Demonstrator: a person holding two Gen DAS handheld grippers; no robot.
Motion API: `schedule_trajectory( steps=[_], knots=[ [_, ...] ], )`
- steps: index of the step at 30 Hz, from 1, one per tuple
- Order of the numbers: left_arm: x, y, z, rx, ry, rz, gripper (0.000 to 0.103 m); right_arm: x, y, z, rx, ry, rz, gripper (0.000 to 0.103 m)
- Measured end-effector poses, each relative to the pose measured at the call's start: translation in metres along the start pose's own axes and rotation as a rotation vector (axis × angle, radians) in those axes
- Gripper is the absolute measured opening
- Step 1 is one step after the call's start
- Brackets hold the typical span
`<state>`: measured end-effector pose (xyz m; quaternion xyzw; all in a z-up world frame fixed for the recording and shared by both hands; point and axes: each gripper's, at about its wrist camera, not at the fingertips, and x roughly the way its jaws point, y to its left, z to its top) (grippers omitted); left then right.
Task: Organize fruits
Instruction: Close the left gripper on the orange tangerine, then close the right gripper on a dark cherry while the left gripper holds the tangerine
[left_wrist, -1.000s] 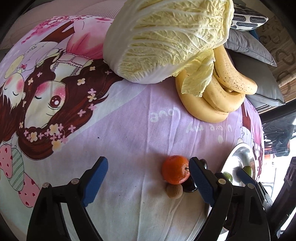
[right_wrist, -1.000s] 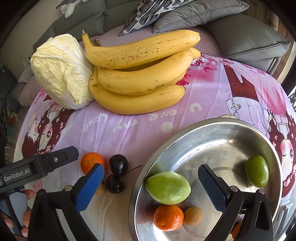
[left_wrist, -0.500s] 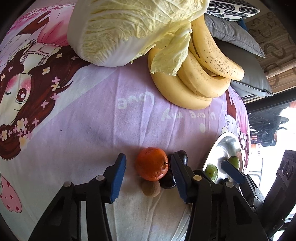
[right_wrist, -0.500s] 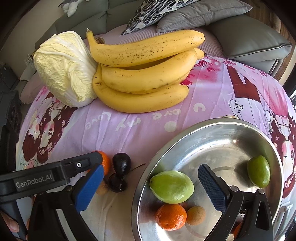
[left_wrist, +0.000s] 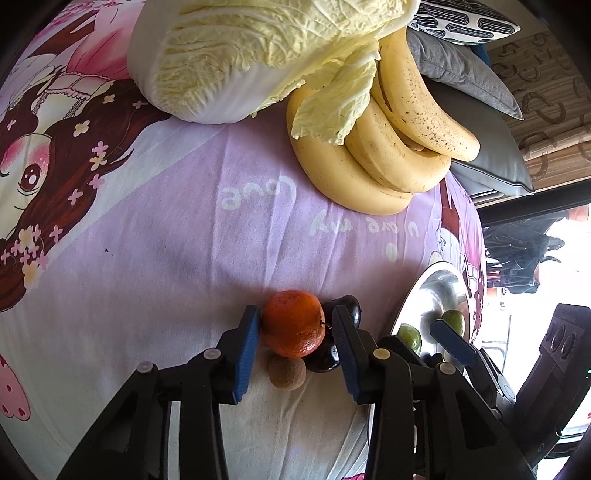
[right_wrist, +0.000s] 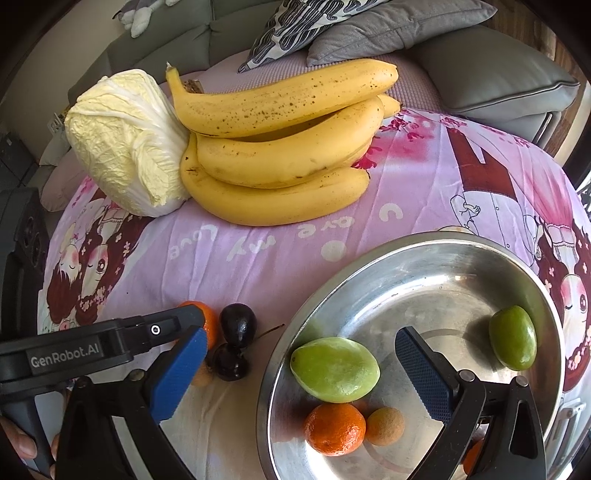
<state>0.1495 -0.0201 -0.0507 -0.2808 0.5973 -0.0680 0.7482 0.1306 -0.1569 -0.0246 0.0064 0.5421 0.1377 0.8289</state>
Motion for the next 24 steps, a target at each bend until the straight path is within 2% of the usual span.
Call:
schedule_trajectory(
  steps=[16, 24],
  knots=[
    [0.011, -0.008, -0.002, 0.037, 0.021, 0.05, 0.043, -0.002, -0.005, -0.001, 0.005, 0.008, -0.024, 0.103],
    [0.009, -0.01, -0.003, 0.038, -0.009, 0.074, 0.041, -0.004, -0.002, -0.001, -0.004, 0.003, -0.017, 0.103]
  ],
)
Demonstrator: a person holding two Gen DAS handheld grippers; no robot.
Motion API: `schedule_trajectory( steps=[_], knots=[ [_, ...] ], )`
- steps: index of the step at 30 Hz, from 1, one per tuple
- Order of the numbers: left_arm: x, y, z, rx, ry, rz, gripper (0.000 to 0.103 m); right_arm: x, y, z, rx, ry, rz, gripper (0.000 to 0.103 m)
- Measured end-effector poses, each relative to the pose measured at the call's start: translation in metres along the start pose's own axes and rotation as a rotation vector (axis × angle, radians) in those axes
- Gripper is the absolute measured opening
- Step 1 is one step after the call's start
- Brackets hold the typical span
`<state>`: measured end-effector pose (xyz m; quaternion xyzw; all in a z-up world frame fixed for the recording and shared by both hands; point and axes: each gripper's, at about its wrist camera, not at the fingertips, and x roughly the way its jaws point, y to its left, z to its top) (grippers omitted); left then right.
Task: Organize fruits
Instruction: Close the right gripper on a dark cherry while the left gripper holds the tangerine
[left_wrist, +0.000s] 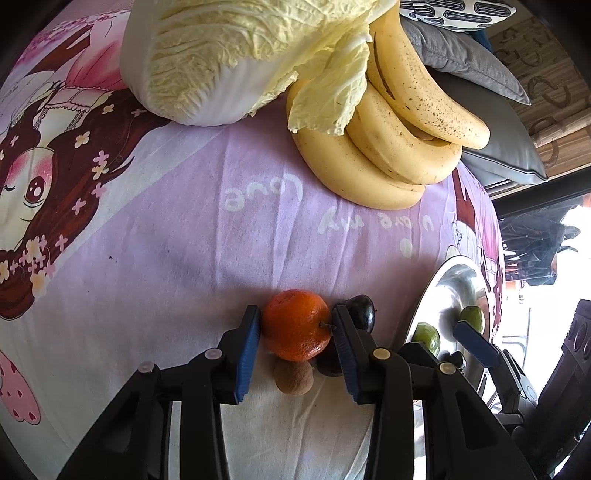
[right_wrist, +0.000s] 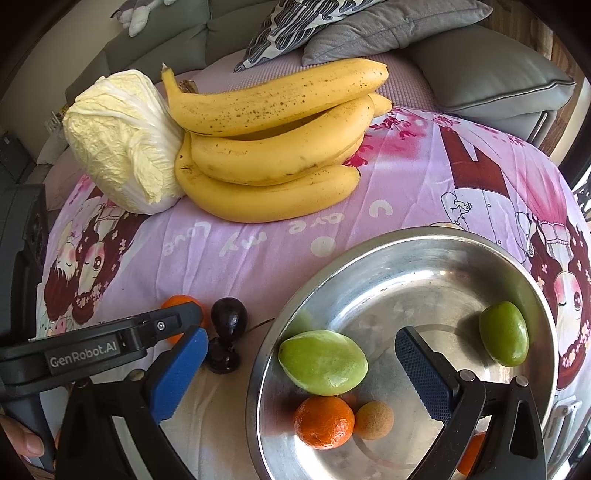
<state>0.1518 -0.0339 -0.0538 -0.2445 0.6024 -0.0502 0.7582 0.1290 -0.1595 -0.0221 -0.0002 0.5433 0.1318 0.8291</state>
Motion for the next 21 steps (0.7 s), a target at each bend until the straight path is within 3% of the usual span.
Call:
schedule_trajectory(
  steps=[10, 21],
  knots=[
    [-0.022, 0.026, 0.002, -0.075, -0.034, 0.01, 0.041, -0.002, 0.016, 0.004, -0.053, -0.032, 0.011, 0.098],
    [-0.049, 0.052, 0.004, -0.149, -0.083, 0.015, 0.041, 0.002, 0.048, 0.006, -0.129, -0.04, 0.055, 0.072]
  ],
)
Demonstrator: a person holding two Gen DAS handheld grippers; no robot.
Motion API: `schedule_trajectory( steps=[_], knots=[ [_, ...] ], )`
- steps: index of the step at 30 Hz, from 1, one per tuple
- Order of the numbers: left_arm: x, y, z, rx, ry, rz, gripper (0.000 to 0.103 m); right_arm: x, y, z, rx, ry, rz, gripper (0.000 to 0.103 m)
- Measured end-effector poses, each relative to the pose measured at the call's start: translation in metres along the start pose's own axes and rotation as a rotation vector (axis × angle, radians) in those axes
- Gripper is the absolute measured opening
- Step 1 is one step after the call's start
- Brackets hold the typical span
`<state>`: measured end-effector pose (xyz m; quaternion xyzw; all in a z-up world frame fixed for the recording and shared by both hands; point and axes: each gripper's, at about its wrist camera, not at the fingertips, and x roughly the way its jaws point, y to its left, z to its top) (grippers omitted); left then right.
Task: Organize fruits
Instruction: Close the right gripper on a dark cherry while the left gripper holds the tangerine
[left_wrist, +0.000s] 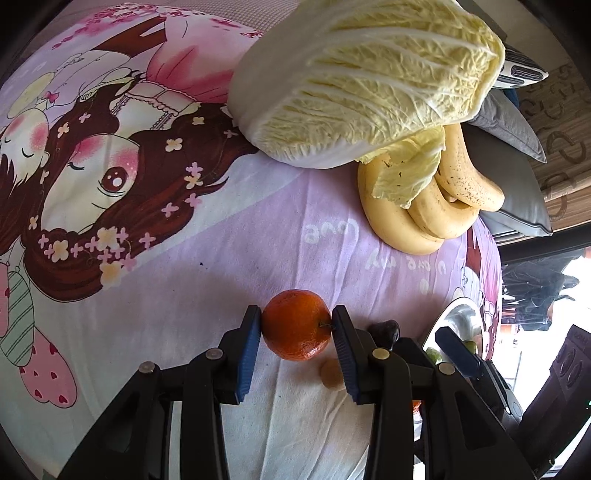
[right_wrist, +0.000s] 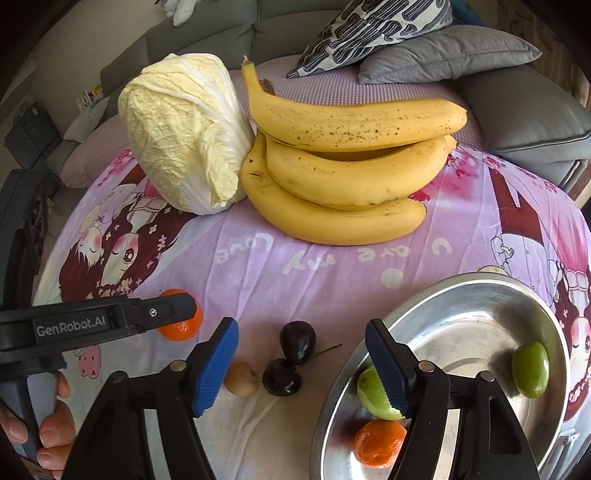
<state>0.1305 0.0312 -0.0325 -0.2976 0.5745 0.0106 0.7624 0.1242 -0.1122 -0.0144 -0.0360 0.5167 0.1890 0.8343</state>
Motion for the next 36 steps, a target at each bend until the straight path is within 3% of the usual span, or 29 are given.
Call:
schedule_trajectory(
  steps=[8, 20, 25, 29, 36],
  knots=[
    [-0.006, 0.006, 0.001, -0.021, -0.003, -0.013, 0.041, 0.015, 0.01, 0.001, -0.007, 0.033, 0.009, 0.053],
    [-0.005, 0.006, 0.0, -0.027, -0.002, -0.018, 0.041, 0.04, 0.013, -0.003, -0.009, 0.079, -0.025, 0.039],
    [-0.004, 0.005, 0.001, -0.024, 0.0, -0.015, 0.041, 0.042, 0.013, -0.003, -0.01, 0.083, -0.019, 0.038],
    [-0.004, 0.005, 0.001, -0.024, -0.001, -0.014, 0.041, 0.044, 0.012, -0.003, -0.013, 0.085, -0.041, 0.029],
    [-0.006, 0.006, 0.0, -0.018, -0.005, -0.012, 0.04, 0.043, 0.008, -0.003, 0.004, 0.081, -0.028, 0.027]
  ],
)
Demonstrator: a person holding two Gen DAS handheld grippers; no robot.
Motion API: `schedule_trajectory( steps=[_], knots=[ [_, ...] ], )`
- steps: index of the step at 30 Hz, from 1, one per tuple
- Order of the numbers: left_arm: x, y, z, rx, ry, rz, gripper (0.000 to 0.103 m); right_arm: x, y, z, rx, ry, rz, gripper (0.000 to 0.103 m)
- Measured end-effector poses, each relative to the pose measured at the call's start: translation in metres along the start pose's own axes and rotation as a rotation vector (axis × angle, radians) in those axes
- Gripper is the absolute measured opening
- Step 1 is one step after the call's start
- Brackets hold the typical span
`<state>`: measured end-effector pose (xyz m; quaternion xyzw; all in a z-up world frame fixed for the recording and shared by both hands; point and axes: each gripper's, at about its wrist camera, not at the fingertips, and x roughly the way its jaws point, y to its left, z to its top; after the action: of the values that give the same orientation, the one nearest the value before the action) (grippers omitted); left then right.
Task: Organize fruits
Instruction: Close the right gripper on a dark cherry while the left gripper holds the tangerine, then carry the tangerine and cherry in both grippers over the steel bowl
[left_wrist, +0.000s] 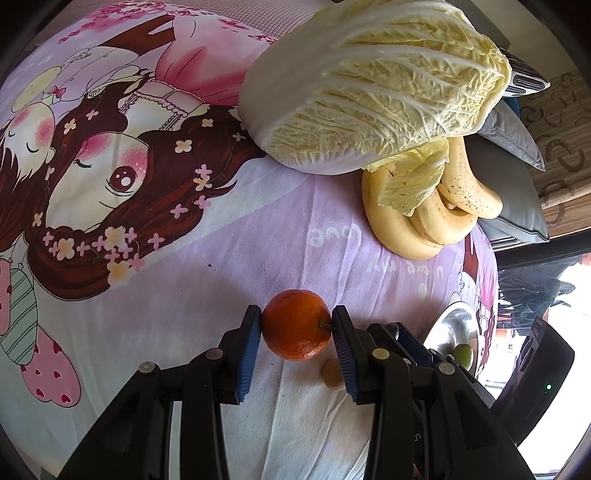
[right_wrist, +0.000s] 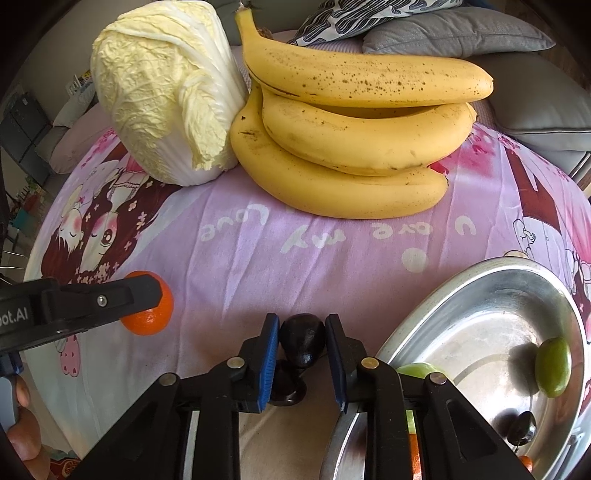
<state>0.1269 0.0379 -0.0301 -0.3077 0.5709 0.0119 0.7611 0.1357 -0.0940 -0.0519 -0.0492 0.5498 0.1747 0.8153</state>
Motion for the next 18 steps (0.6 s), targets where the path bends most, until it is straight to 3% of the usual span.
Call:
schedule_trajectory(
  steps=[18],
  knots=[
    [-0.013, -0.004, -0.002, 0.031, -0.021, -0.013, 0.041, -0.031, -0.018, 0.0, 0.068, -0.059, 0.055, 0.027]
  ],
)
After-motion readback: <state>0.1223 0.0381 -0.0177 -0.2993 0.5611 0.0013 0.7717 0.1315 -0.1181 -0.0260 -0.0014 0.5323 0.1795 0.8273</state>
